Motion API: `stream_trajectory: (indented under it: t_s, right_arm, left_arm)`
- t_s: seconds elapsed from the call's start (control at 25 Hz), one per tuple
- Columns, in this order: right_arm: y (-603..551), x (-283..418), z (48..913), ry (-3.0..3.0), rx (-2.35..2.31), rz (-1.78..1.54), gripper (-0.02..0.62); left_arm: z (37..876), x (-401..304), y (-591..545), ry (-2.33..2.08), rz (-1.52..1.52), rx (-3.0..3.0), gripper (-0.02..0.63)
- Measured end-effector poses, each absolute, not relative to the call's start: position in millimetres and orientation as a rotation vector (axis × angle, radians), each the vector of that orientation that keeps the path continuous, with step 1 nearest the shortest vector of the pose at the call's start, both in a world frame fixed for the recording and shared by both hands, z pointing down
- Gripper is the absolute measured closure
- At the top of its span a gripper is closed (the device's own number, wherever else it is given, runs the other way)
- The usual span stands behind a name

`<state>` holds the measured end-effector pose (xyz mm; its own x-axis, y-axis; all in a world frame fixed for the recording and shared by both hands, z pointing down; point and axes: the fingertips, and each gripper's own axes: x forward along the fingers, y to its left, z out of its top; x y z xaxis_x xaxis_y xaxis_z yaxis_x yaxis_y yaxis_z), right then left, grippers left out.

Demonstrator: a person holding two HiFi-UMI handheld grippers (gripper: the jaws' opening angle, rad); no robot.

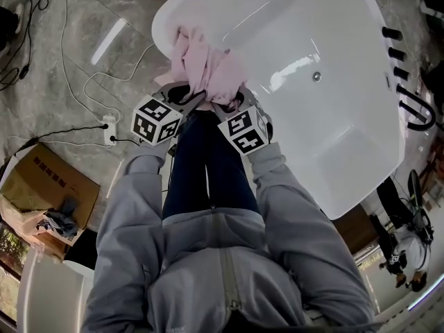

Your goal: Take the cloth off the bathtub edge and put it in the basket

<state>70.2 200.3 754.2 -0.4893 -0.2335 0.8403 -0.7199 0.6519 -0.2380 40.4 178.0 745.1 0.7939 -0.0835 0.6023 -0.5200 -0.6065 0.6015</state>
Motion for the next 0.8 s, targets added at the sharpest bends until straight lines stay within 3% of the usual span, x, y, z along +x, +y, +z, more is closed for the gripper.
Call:
stream_trajectory:
  t_s: [0.2,0.8]
  right_arm:
    - [202.9,70.7,727.4,-2.048,0.785,0.719,0.460]
    - [179.7,46.7,576.3,-2.215,0.779,0.522,0.469]
  left_arm:
    - [719.3,40.9,180.8,-0.436,0.649,2.186,0.512]
    - [565.6,18.0,160.4,-0.633,0.516,2.380,0.517]
